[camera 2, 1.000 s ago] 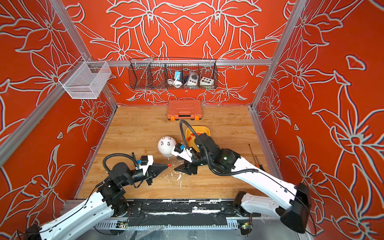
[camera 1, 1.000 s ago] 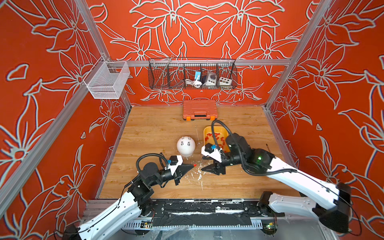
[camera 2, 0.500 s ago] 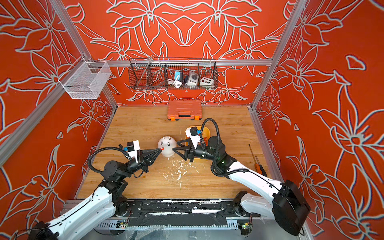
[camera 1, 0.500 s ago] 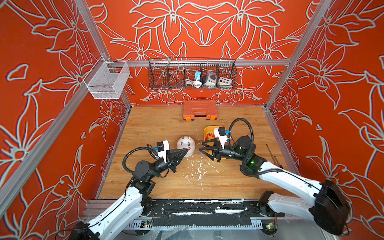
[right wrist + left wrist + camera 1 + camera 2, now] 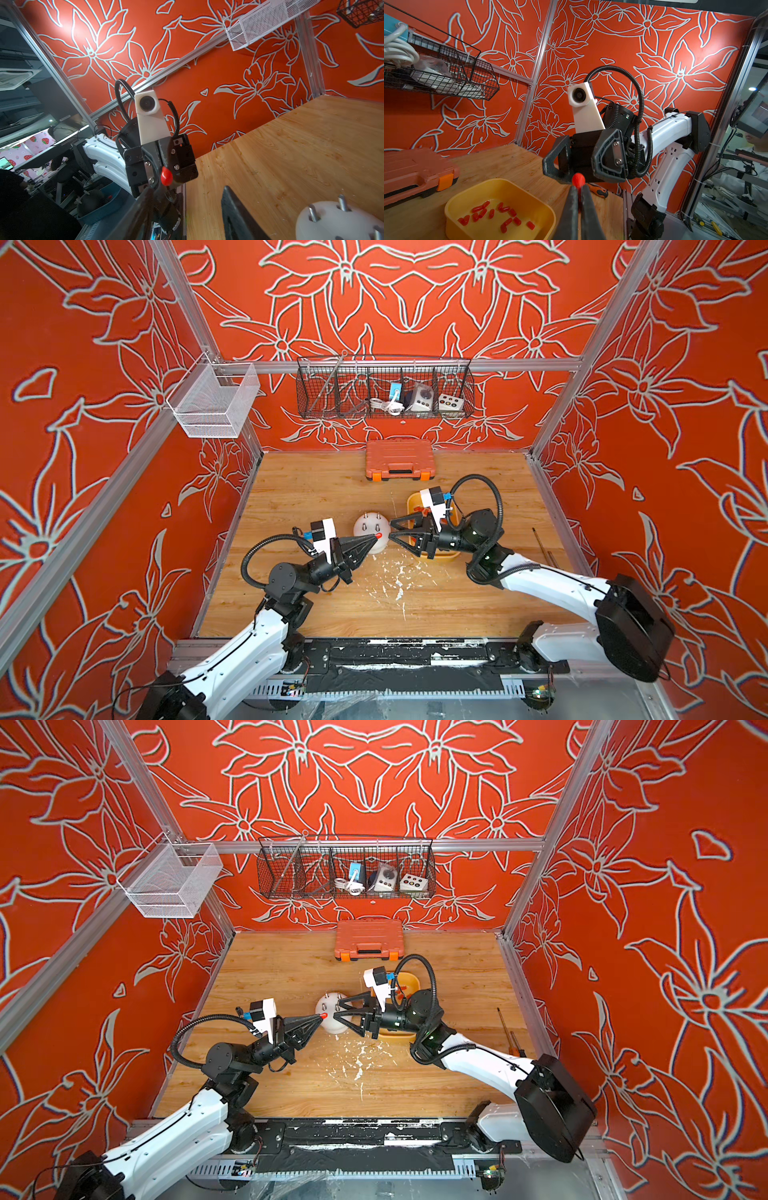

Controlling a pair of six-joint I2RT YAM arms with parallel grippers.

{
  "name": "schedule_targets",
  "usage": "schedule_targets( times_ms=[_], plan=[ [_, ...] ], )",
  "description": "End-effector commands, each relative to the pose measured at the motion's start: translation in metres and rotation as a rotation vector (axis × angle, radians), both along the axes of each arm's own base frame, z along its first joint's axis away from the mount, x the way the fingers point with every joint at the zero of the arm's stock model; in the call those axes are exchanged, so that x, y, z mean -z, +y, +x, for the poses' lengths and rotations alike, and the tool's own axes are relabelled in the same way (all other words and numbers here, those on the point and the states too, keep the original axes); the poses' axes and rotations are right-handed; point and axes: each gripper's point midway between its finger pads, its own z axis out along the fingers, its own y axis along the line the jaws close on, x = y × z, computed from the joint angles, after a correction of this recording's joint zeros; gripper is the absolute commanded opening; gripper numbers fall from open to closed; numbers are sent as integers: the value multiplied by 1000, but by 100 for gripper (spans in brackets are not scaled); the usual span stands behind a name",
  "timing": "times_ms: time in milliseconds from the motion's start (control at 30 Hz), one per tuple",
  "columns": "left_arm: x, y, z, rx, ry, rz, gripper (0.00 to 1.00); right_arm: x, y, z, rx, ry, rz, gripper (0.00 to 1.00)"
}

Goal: Cover the protruding screws with screw protection sleeves
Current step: Pick up the screw protection sleeve from the center of the board.

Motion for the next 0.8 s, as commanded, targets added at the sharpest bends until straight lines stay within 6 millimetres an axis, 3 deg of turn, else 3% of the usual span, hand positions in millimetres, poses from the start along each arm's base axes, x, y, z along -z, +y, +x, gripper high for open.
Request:
schedule_targets(
  times_ms=[0, 467, 767],
  plan=[
    [-16, 2, -7, 13, -59, -25, 0, -19, 4, -10, -63, -29, 52, 54],
    [-11, 3, -6, -3, -59, -14, 0, -27, 14, -17, -127, -46, 67, 20],
    [-10, 4, -6, -8, -57, -12, 0, -22, 18, -18, -145, -29, 52, 31]
  ],
)
